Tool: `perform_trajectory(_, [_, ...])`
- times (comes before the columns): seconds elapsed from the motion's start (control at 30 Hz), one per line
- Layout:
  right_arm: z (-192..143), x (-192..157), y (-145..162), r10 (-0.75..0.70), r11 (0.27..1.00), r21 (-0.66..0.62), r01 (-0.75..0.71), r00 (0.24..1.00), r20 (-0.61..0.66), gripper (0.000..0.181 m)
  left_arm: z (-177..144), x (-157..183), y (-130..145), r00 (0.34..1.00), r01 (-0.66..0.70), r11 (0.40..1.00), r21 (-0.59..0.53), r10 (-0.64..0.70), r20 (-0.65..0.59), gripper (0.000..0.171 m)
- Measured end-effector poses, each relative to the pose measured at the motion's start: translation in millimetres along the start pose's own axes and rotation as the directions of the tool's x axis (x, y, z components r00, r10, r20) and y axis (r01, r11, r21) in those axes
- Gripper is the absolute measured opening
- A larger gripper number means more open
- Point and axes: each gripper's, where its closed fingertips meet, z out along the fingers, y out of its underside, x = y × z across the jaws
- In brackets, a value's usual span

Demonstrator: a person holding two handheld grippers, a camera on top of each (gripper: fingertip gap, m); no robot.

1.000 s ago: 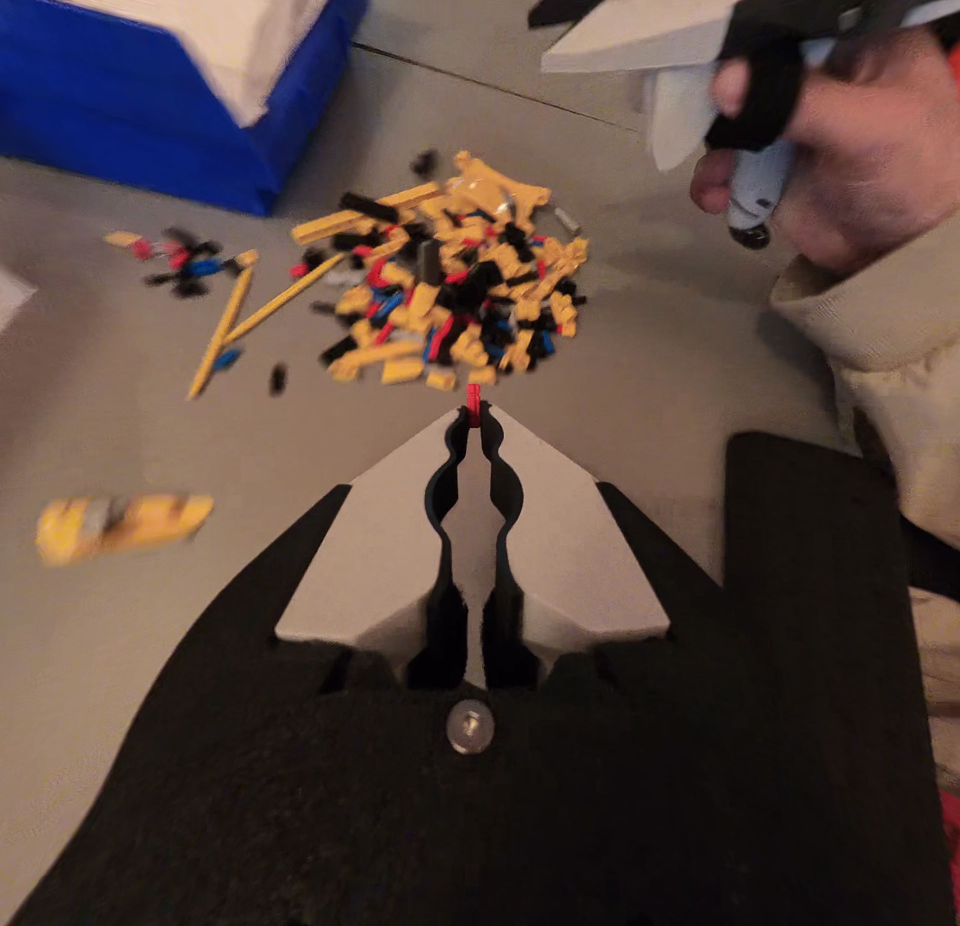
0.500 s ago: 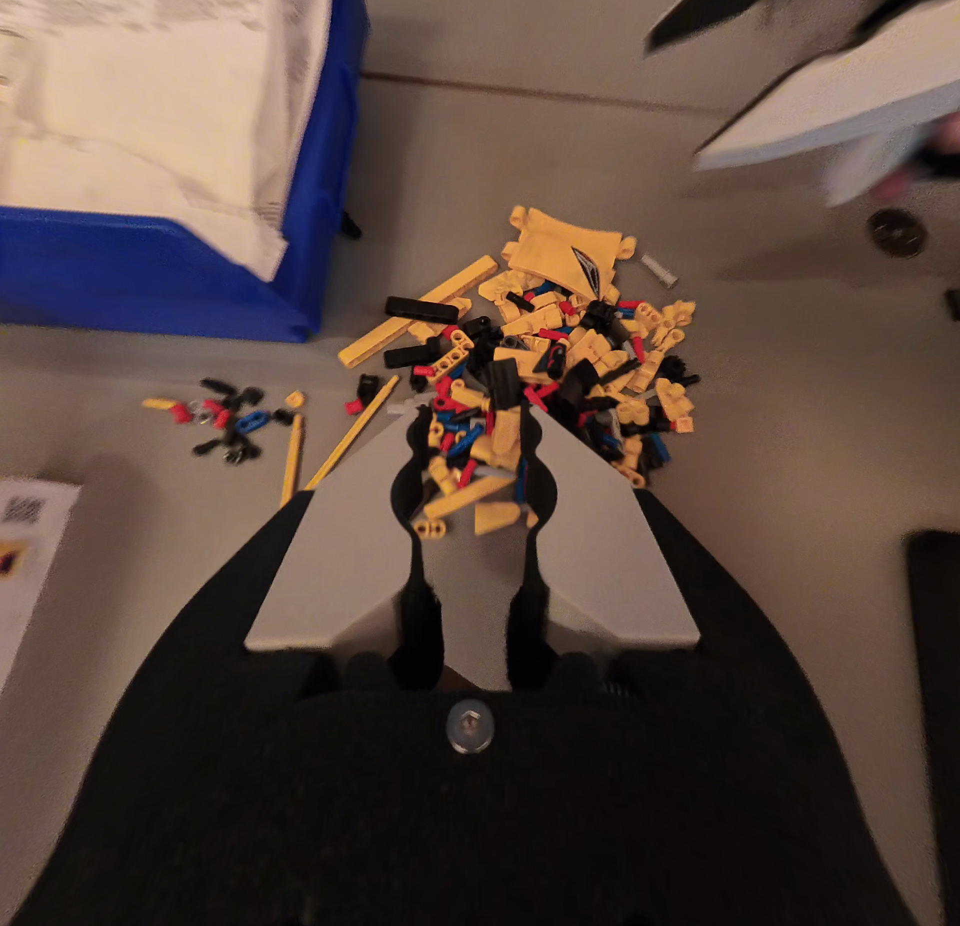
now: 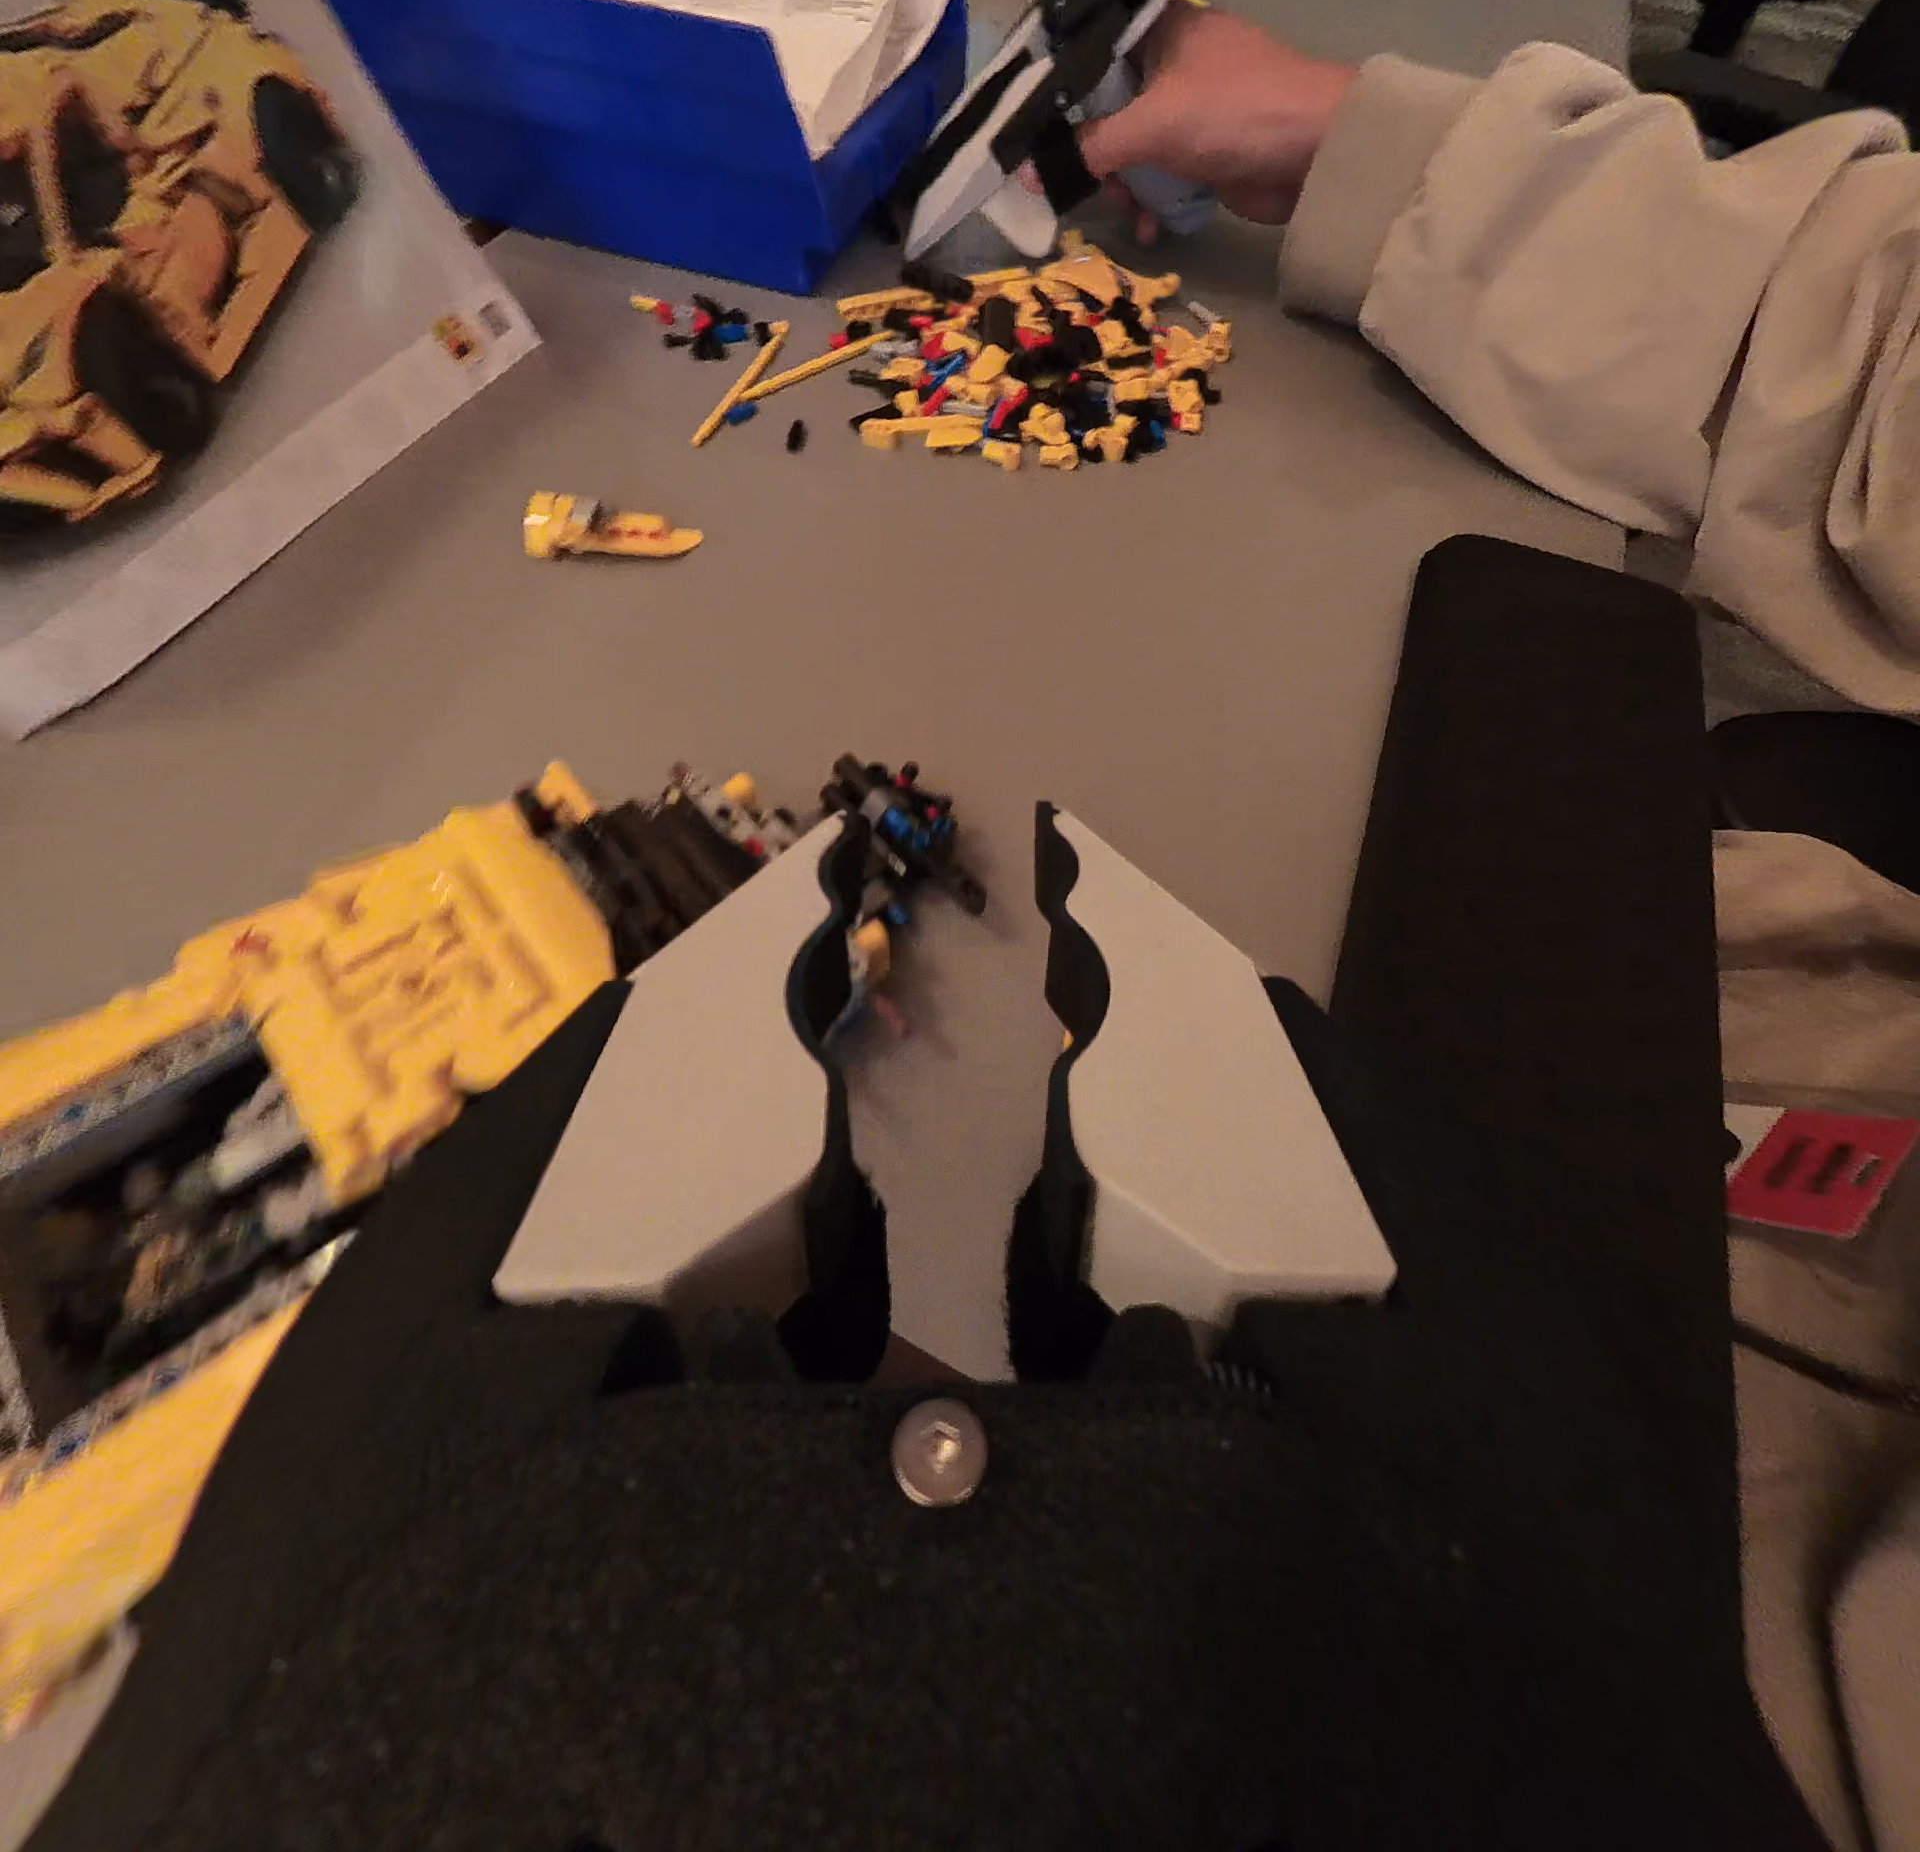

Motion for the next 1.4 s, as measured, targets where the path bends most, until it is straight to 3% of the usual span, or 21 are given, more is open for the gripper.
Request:
perform_trajectory(0.13, [2, 8, -3, 0.041, 0.999, 0.023, -0.040, 0.998, -0.040, 0.042, -31, -21, 20, 0.990, 0.096, 0.995, -0.005, -0.095, 0.101, 0.032])
perform_trajectory(0.3, [3, -9, -6, 0.135, 0.990, 0.040, -0.135, 0.991, 0.002, 0.048, -46, -30, 43, 0.972, 0.143, 0.989, -0.036, -0.133, 0.195, 0.032])
perform_trajectory(0.4, [6, -6, -8, 0.205, 0.978, 0.044, -0.202, 0.976, -0.075, 0.044, -49, -34, 54, 0.958, 0.180, 0.982, -0.053, -0.163, 0.237, 0.032])
perform_trajectory(0.5, [3, 2, -2, 0.151, 0.988, -0.010, -0.156, 0.968, -0.199, 0.007, -52, -35, 58, 0.947, 0.207, 0.977, -0.048, -0.188, 0.261, 0.032])
perform_trajectory(0.67, [-16, -11, 13, 0.022, 0.994, -0.104, -0.038, 0.989, -0.149, 0.000, -60, -41, 71, 0.933, 0.221, 0.973, -0.072, -0.189, 0.305, 0.032])
perform_trajectory(0.77, [-37, -33, 23, -0.007, 0.996, -0.090, 0.004, 1.000, -0.025, 0.000, -58, -33, 81, 0.952, 0.195, 0.974, -0.116, -0.159, 0.262, 0.032])
perform_trajectory(0.83, [-52, -37, 31, -0.034, 0.996, -0.085, 0.031, 0.999, -0.030, 0.000, -49, -18, 84, 0.977, 0.146, 0.979, -0.140, -0.120, 0.179, 0.031])
perform_trajectory(0.93, [-69, -43, 17, -0.080, 0.995, 0.053, 0.083, 0.995, -0.059, 0.000, -29, 8, 88, 0.997, 0.070, 0.978, -0.198, -0.064, 0.034, 0.029])
perform_trajectory(1.0, [-79, -55, 1, -0.089, 0.987, 0.134, 0.094, 0.995, -0.048, 0.018, -15, 24, 92, 0.998, 0.006, 0.970, -0.241, -0.022, -0.061, 0.029])
perform_trajectory(1.07, [-89, -84, -18, -0.079, 0.975, 0.210, 0.071, 0.997, 0.026, 0.027, -2, 30, 95, 0.994, -0.042, 0.963, -0.266, 0.013, -0.109, 0.029])
perform_trajectory(1.13, [-98, -140, -43, -0.101, 0.950, 0.309, 0.035, 0.974, 0.200, 0.031, 8, 31, 98, 0.991, -0.068, 0.955, -0.289, 0.032, -0.129, 0.028])
perform_trajectory(1.23, [-104, -231, -63, -0.151, 0.931, 0.364, -0.028, 0.878, 0.454, 0.055, 14, 32, 104, 0.984, -0.154, 0.937, -0.313, 0.116, -0.136, 0.006])
perform_trajectory(1.3, [-100, -287, -67, -0.143, 0.944, 0.321, -0.081, 0.776, 0.614, 0.059, 13, 28, 103, 0.969, -0.241, 0.918, -0.314, 0.212, -0.125, 0.006])
perform_trajectory(1.33, [-96, -313, -71, -0.128, 0.950, 0.292, -0.108, 0.718, 0.684, 0.059, 13, 16, 92, 0.950, -0.311, 0.907, -0.283, 0.308, -0.057, 0.006])
perform_trajectory(1.4, [-82, -354, -83, -0.105, 0.969, 0.219, -0.117, 0.609, 0.786, 0.058, 2, -14, 38, 0.880, -0.445, 0.884, -0.144, 0.461, 0.113, 0.006])
